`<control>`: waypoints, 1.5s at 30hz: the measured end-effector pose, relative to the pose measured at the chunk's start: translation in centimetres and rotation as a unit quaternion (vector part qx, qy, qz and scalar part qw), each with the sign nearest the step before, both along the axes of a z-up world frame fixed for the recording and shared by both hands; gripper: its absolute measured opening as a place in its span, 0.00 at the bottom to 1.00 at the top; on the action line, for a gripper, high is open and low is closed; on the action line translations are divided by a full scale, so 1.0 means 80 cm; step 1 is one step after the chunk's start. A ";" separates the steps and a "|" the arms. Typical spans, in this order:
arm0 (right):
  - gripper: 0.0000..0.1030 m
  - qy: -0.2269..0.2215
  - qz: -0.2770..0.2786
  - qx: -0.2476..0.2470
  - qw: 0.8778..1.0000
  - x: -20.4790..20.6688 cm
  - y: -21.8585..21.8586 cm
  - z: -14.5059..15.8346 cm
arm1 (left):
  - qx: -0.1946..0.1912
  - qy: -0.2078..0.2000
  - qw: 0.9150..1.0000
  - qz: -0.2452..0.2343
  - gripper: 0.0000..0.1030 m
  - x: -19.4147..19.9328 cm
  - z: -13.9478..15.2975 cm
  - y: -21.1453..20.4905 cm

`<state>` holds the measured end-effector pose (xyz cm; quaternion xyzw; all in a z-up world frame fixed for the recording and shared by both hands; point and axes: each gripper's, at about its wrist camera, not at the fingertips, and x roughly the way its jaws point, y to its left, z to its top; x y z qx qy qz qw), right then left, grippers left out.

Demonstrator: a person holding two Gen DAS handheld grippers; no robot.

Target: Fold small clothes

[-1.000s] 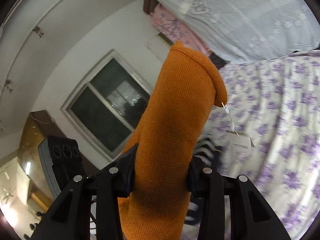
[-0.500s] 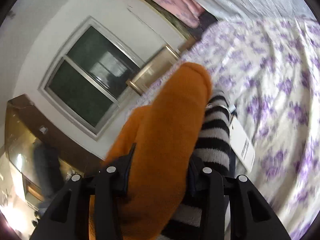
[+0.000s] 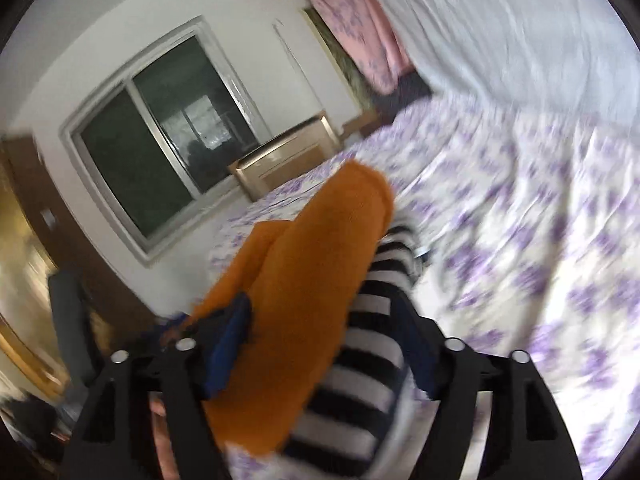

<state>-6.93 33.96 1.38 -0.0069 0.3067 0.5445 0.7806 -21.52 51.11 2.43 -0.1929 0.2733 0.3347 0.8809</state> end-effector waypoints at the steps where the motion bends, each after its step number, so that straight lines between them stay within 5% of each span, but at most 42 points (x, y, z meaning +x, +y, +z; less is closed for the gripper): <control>1: 0.77 -0.016 -0.007 -0.002 1.000 -0.007 -0.009 0.002 | 0.000 0.000 1.000 0.002 0.92 -0.002 0.002 -0.001; 11: 0.82 -0.016 -0.036 -0.002 0.999 -0.024 -0.059 0.015 | 0.073 0.022 0.996 0.041 0.95 -0.041 0.024 -0.044; 20: 0.94 -0.075 -0.044 -0.012 0.996 -0.081 -0.083 0.048 | 0.127 0.006 0.991 0.042 0.96 -0.072 0.065 -0.090; 29: 0.97 -0.097 -0.046 0.011 0.994 -0.123 -0.107 0.094 | 0.118 -0.015 0.992 0.035 0.96 -0.092 0.095 -0.108; 45: 0.97 -0.111 -0.048 -0.004 0.993 -0.134 -0.110 0.099 | 0.141 -0.016 0.990 0.013 0.96 -0.091 0.113 -0.147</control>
